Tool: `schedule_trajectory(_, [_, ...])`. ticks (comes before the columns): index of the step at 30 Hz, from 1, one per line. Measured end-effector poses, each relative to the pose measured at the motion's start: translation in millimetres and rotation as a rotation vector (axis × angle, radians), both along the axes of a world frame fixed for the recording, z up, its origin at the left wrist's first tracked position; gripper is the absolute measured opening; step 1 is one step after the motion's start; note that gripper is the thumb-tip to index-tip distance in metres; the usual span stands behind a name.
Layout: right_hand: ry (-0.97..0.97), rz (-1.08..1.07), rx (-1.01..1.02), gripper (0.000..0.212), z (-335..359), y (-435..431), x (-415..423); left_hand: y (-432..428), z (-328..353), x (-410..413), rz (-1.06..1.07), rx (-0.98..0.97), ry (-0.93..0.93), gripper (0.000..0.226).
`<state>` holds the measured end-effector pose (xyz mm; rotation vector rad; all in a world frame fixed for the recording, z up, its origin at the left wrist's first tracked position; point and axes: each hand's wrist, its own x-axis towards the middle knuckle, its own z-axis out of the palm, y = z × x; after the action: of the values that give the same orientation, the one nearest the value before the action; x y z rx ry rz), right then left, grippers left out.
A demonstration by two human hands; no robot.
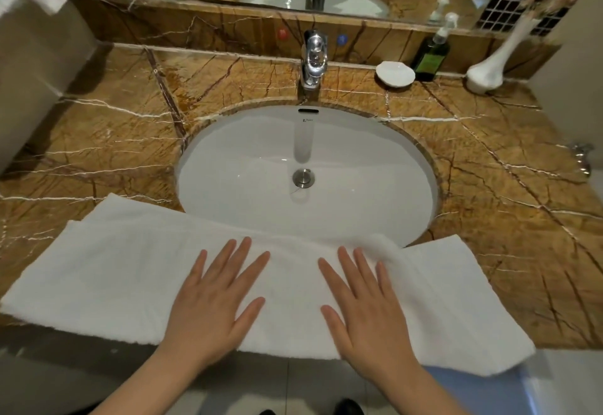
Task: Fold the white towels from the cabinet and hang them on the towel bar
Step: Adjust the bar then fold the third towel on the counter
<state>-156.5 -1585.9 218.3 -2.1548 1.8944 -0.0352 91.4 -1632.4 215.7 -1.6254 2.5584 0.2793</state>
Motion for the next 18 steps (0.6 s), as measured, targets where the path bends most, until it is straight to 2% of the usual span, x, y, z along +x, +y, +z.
schedule_trajectory(4, [-0.064,-0.007,0.002,0.058,2.7,1.1,0.6,1.9,4.3,4.8,0.000,0.009,-0.025,0.060])
schedule_trajectory(7, [-0.290,-0.013,-0.060,0.049,15.1,-1.9,-10.1,4.1,11.2,-13.7,0.047,0.006,0.029,0.062])
schedule_trajectory(9, [-0.384,-0.088,-0.302,0.042,23.4,-2.3,-32.6,9.0,16.4,-37.6,0.018,-0.009,0.110,0.058])
schedule_trajectory(11, [-0.453,-0.343,-0.492,0.045,25.0,-3.5,-65.9,17.4,17.9,-68.2,-0.068,-0.020,0.199,0.055])
schedule_trajectory(13, [-0.587,-0.576,-0.428,0.047,24.5,-3.7,-88.6,24.4,16.8,-101.6,-0.163,-0.021,0.242,0.053])
schedule_trajectory(14, [-0.615,-0.605,-0.358,0.044,21.7,-3.5,-94.0,25.8,15.9,-117.6,-0.195,-0.018,0.241,0.053])
schedule_trajectory(16, [-0.512,-0.444,-0.226,0.035,10.5,-0.2,-97.7,25.5,13.4,-144.2,-0.217,-0.016,0.214,0.054])
schedule_trajectory(18, [-0.307,-0.252,-0.114,0.044,-0.5,4.4,-102.9,23.8,9.7,-160.0,-0.196,-0.011,0.176,0.055])
